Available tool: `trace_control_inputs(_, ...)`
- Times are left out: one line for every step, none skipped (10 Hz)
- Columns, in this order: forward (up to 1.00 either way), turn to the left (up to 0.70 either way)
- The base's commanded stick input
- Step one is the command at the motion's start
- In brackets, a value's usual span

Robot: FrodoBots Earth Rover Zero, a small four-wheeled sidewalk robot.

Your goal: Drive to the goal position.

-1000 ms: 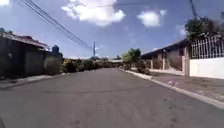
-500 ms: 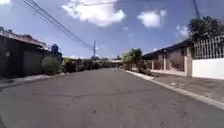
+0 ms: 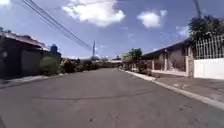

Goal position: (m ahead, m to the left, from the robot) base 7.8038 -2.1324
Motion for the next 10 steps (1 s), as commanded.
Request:
trace_control_inputs(0.45,0.0)
trace_control_inputs(0.45,0.0)
trace_control_inputs(0.45,0.0)
trace_control_inputs(0.45,0.0)
trace_control_inputs(0.45,0.0)
trace_control_inputs(0.45,0.0)
trace_control_inputs(0.45,0.0)
trace_control_inputs(0.45,0.0)
trace_control_inputs(0.45,0.0)
trace_control_inputs(0.45,0.0)
